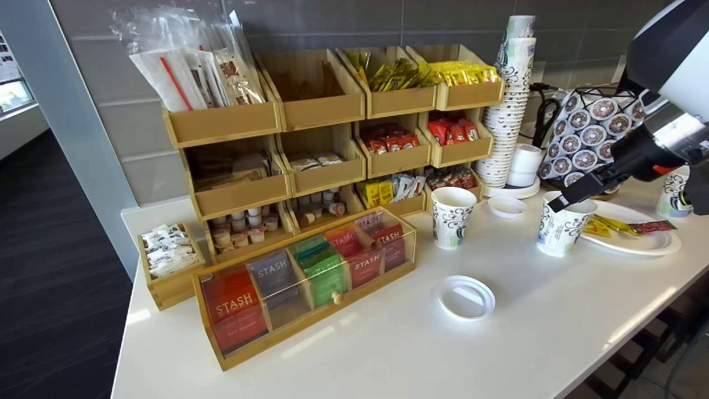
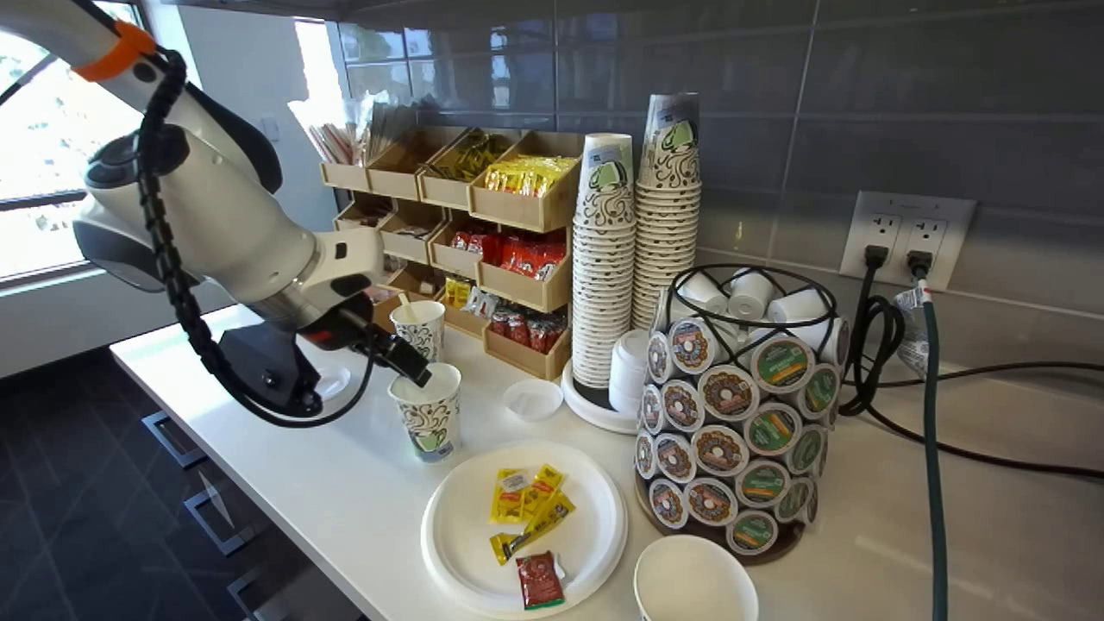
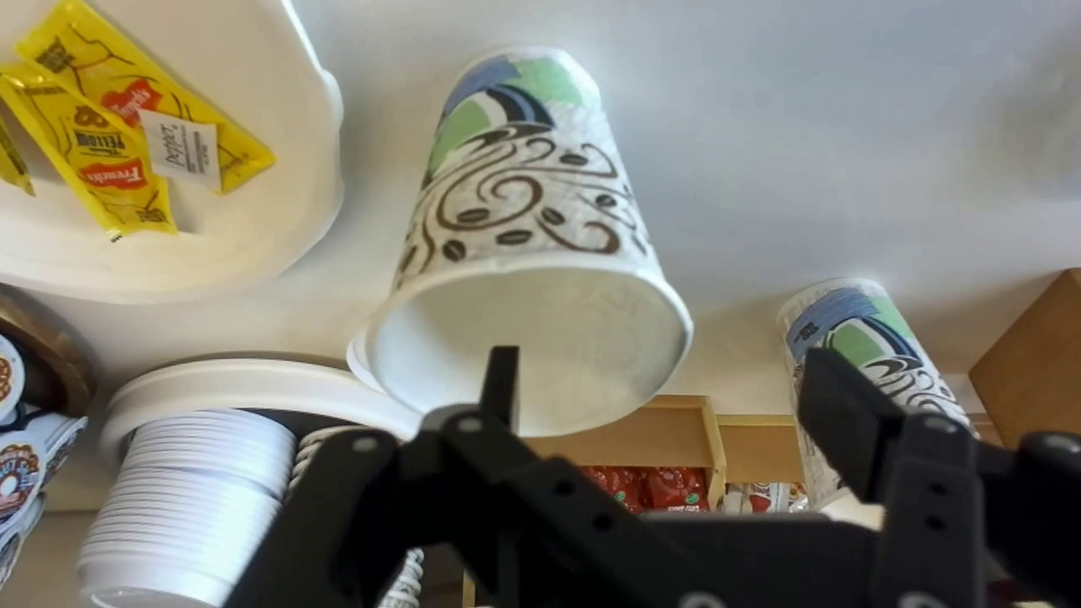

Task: Pick up the paper cup with sachets in it and pour the contents of the cup onto the white plate

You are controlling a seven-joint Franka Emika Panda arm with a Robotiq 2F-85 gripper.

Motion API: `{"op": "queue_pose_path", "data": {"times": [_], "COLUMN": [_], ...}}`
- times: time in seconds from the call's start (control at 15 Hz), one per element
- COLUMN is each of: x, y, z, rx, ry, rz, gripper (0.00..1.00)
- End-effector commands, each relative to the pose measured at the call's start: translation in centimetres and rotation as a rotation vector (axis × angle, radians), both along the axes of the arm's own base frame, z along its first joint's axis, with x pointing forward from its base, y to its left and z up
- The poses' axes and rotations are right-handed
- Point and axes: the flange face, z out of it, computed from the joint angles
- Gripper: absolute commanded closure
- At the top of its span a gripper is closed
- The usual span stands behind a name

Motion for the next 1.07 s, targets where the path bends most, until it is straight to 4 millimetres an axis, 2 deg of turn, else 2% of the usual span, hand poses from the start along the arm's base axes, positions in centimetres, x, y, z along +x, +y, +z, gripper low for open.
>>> {"op": "queue_pose_path", "data": {"times": [0.0,0.4,0.53,1.0], "x": [-0.5,-1.4,-1.2,-1.3], "y": [0.0,0.4,0.3,0.5], "z": [0.2,-2.0,-1.4,-1.7], "rx": [-0.003,0.028,0.01,0.016], "ry": [-0.015,0.023,0.017,0.02], "rz": [0.006,0.021,0.012,0.023], "gripper": [0.0,0.0,0.0,0.0]}}
